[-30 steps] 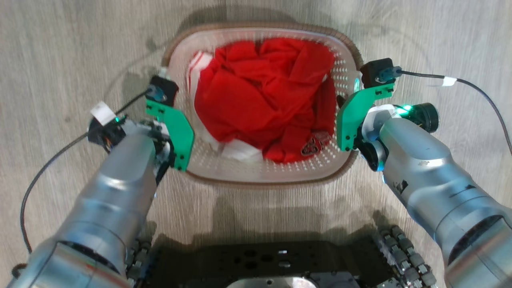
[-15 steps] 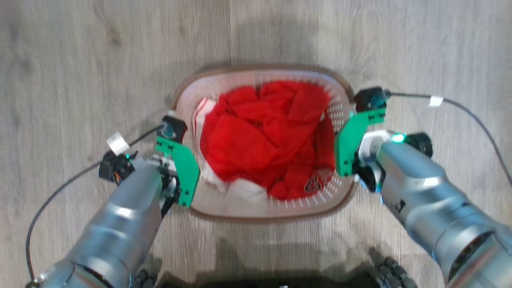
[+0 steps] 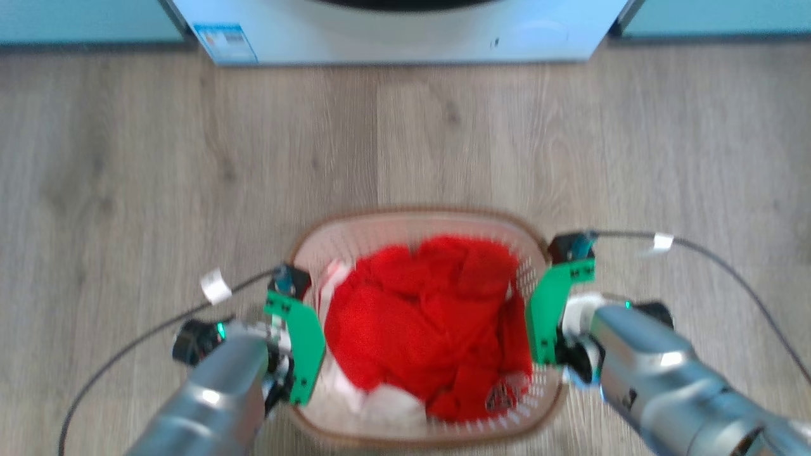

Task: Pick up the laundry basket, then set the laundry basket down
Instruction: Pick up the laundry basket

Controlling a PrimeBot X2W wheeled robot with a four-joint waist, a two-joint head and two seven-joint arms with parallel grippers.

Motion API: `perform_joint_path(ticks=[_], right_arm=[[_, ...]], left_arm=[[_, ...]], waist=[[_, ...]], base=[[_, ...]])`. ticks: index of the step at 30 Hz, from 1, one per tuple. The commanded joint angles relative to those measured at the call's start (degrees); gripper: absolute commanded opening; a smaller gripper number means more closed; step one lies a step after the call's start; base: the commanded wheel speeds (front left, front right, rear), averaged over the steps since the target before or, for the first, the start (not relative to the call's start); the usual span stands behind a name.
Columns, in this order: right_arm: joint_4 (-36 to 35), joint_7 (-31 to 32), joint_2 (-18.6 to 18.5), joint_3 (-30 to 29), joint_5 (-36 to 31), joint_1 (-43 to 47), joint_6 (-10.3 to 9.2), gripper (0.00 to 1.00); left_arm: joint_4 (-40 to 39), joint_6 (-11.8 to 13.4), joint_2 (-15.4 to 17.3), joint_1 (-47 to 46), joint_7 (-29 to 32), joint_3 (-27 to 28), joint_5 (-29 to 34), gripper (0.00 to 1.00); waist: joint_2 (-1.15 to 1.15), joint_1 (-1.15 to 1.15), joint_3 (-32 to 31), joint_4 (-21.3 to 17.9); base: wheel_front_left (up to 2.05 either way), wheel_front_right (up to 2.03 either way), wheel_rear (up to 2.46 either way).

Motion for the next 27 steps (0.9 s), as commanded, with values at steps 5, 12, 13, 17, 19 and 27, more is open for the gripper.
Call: perform_joint_path(ticks=[5,12,13,17,19,27], right_arm=[[-2.51,1.76,0.89,3.22,2.05,4.24,0.42,0.0],[-2.92,3.04,0.99,4.77,5.35,7.0,0.42,0.0],[-2.92,3.04,0.99,4.77,5.35,7.0,0.42,0.0],[-3.13,3.66,0.94,5.46,7.16,8.6,0.42,0.0],[-3.18,4.0,0.78,5.89,7.74,8.85,0.42,0.0],[-3.35,5.35,0.37,7.34,9.07,7.32,0.42,0.0]], left_arm=[[-1.43,-0.36,1.53,1.75,2.17,-2.56,-2.12,0.0],[-2.39,-0.36,2.26,5.15,4.98,-5.47,-5.64,0.0],[-2.39,-0.36,2.26,5.15,4.98,-5.47,-5.64,0.0],[-2.98,-0.36,2.57,6.66,6.99,-7.05,-7.62,0.0],[-3.57,-0.36,2.53,6.79,8.42,-7.86,-8.62,0.0],[-5.54,-0.36,2.63,5.07,12.11,-11.15,-11.79,0.0]], waist=[[-0.01,0.01,-9.66,-0.45],[-0.01,0.01,-17.18,-0.65],[-0.01,0.01,-17.18,-0.65],[-0.01,0.01,-20.45,-0.33],[-0.01,0.01,-21.29,-0.01],[-0.01,0.01,-22.95,0.96]], base=[[0.0,0.0,0.0],[0.0,0.0,0.0],[0.0,0.0,0.0],[0.0,0.0,0.0],[0.0,0.0,0.0],[0.0,0.0,0.0]])
